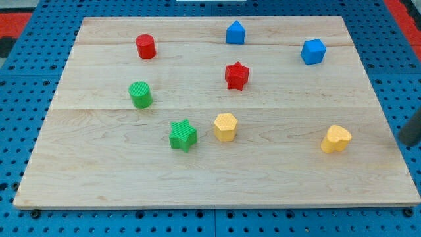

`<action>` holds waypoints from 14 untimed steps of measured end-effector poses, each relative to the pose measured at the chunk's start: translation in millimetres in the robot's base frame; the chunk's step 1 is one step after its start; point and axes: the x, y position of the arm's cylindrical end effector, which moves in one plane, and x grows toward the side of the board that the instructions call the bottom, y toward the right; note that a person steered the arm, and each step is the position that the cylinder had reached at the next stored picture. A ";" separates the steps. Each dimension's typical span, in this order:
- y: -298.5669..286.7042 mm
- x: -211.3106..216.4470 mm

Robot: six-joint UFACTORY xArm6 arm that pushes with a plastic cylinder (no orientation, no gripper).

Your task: Move the yellow heart below the blue triangle

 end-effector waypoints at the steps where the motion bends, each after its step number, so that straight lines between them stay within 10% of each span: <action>1: -74.8 5.3; 4: -232.7 -25.0; 7: -127.8 -54.9; 10: -218.6 -78.9; 14: -193.3 -126.3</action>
